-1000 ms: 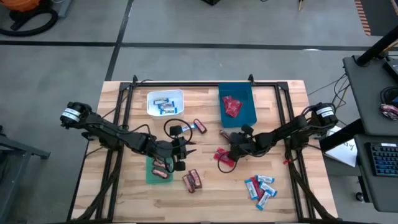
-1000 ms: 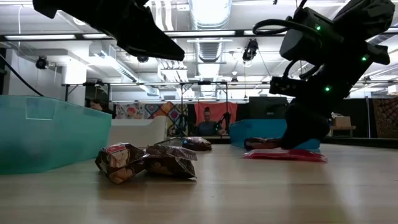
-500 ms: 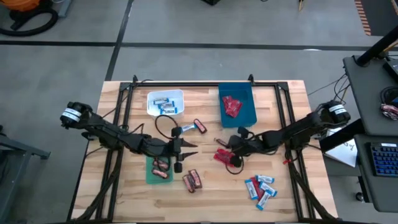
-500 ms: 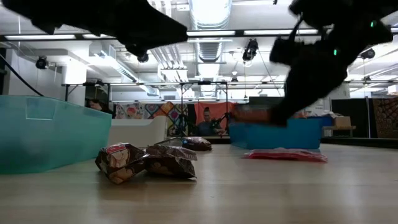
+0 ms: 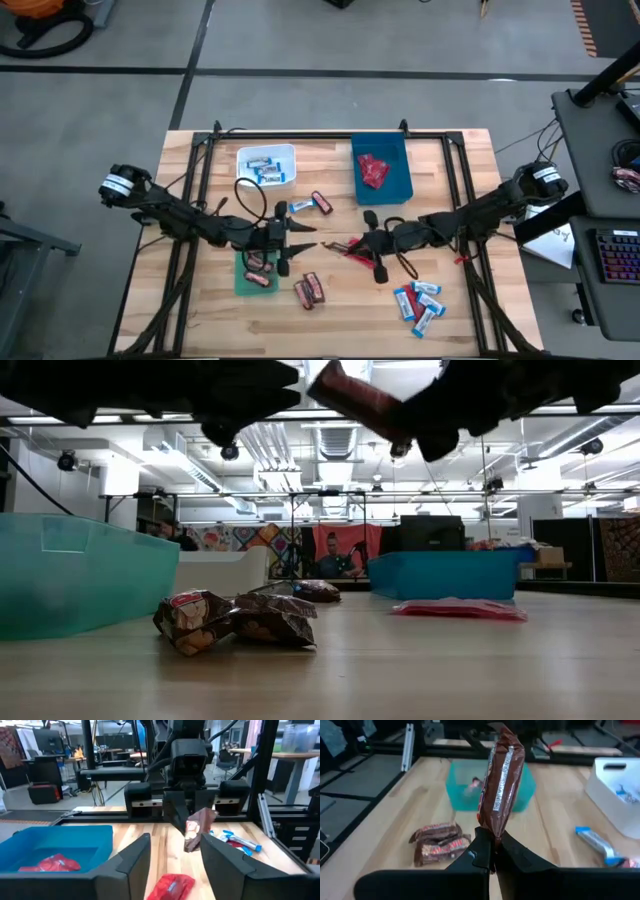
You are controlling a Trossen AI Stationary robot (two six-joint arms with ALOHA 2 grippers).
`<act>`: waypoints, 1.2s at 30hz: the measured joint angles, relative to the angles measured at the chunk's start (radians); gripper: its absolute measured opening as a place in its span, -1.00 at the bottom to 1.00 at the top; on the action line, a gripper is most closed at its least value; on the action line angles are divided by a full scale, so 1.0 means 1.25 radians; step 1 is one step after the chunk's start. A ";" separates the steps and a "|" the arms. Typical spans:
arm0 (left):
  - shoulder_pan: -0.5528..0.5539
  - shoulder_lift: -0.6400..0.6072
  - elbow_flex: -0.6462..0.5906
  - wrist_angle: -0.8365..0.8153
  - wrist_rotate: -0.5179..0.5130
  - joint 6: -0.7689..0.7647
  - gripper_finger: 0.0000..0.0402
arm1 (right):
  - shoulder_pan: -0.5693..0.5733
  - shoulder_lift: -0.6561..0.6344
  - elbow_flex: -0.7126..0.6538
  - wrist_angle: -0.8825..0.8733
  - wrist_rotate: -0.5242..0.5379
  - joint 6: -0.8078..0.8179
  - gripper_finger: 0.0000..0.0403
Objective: Sort candy
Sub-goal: Put the brown chocolate bar into the green bin
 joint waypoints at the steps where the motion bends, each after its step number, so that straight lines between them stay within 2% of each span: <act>1: 0.000 0.012 0.010 0.001 0.007 0.008 -0.17 | 0.000 0.002 0.000 0.015 0.000 -0.010 -0.96; 5: 0.005 0.061 0.047 -0.004 0.080 0.045 -0.06 | 0.000 0.002 0.000 0.037 0.000 -0.027 -0.96; 14: 0.036 0.167 0.148 -0.003 0.079 0.061 -0.02 | 0.000 0.002 0.000 0.024 -0.005 -0.026 -0.96; 19: 0.037 0.188 0.165 -0.005 0.089 0.095 -0.19 | 0.000 0.002 0.000 0.003 -0.003 -0.016 -0.96; 26: 0.037 0.171 0.160 -0.014 0.091 0.109 -0.68 | -0.002 0.002 0.000 -0.015 0.014 -0.002 -0.96; 29: 0.038 0.164 0.160 -0.026 0.090 0.104 -0.83 | -0.002 0.001 0.000 -0.017 0.031 0.004 -0.91; 33: 0.038 0.151 0.160 -0.042 0.089 0.100 -0.83 | -0.002 0.000 0.000 -0.014 0.036 0.024 -0.72; 36: 0.038 0.124 0.160 -0.084 0.075 0.078 -0.75 | -0.002 -0.004 0.000 -0.016 0.057 0.044 -0.52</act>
